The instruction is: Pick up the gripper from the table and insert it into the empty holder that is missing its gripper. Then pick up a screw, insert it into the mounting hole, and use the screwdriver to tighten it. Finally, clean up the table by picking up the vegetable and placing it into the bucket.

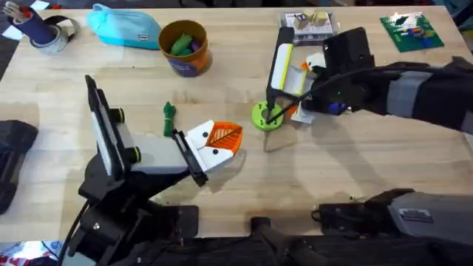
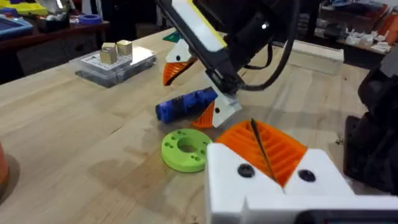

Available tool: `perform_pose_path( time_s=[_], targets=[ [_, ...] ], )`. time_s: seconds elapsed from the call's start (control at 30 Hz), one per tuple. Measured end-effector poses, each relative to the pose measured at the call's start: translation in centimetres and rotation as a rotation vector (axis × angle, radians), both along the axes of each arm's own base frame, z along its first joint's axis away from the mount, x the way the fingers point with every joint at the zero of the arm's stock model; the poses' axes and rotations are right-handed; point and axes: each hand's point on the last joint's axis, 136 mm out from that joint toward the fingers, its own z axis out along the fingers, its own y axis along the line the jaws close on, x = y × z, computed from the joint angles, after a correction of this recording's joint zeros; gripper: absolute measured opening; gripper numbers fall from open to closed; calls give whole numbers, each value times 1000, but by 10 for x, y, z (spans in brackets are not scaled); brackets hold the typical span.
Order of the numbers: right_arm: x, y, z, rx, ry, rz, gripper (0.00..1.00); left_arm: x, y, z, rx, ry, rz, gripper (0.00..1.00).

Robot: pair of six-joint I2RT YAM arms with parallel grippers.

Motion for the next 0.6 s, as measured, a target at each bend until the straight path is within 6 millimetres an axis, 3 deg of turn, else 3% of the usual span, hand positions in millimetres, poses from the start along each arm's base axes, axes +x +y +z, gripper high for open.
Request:
perform_pose_path(
  time_s=[0.27,0.37,0.57,0.6],
  targets=[
    [2,0,2,-3,-11,9,996,0,0,0,0,0,0,14],
    [5,1,12,24,-37,-18,996,0,0,0,0,0,0,14],
    [8,3,76,211,-177,-159,996,0,0,0,0,0,0,14],
    [2,6,105,363,-207,-259,996,0,0,0,0,0,0,14]
  ],
)
